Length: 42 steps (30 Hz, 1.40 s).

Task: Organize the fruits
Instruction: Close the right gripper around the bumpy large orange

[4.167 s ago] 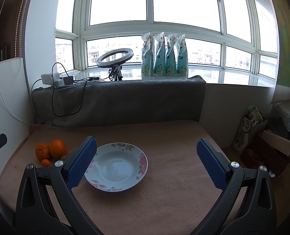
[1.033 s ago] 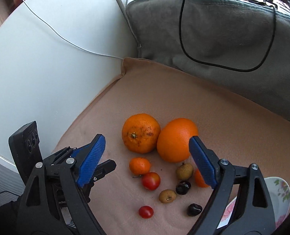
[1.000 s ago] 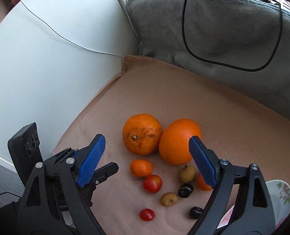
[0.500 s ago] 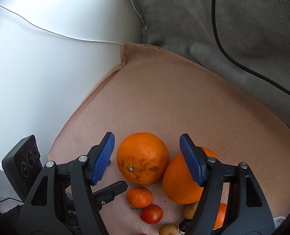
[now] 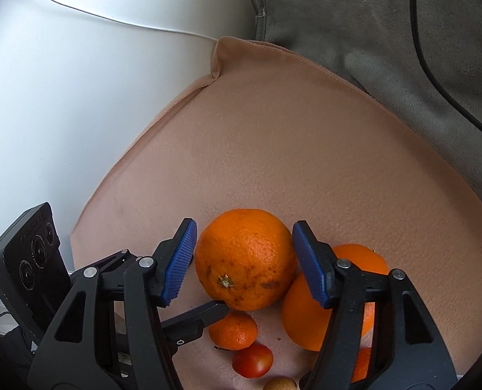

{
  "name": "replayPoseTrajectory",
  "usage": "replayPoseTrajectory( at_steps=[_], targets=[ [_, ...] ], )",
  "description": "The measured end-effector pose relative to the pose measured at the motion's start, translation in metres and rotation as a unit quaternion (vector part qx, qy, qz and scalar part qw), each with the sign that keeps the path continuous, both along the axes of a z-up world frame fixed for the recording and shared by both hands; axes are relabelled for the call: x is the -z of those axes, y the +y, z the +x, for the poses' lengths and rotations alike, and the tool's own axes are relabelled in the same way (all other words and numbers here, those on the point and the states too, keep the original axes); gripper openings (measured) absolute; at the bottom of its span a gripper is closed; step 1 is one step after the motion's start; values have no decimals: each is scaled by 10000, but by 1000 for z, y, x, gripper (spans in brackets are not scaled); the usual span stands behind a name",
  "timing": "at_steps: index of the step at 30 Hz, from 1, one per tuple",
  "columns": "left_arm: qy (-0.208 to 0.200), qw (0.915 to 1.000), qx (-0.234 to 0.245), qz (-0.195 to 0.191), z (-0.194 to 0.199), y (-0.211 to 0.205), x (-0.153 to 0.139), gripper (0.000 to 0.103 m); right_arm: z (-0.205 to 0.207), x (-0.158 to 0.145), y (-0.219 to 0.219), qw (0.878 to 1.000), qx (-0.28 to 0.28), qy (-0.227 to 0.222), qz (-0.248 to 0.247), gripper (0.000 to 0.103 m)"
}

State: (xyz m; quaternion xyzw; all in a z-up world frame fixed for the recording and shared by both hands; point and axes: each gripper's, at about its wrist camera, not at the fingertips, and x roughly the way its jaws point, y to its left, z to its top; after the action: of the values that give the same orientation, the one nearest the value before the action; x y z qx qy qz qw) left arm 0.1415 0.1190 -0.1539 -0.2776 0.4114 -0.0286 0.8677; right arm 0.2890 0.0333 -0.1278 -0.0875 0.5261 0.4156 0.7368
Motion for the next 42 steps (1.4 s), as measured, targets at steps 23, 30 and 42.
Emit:
replayPoseTrajectory(
  at_steps=[23, 30, 42],
  targets=[
    [11, 9994, 200, -296, 22, -8, 7, 59, -4, 13, 21, 9974, -371, -349, -504, 72],
    [0, 9997, 197, -148, 19, -13, 2, 59, -8, 14, 23, 9980, -325, -326, -438, 72],
    [-197, 9997, 169, -41, -2, -23, -19, 59, -27, -12, -1, 9984, -233, -437, -255, 72]
  ],
)
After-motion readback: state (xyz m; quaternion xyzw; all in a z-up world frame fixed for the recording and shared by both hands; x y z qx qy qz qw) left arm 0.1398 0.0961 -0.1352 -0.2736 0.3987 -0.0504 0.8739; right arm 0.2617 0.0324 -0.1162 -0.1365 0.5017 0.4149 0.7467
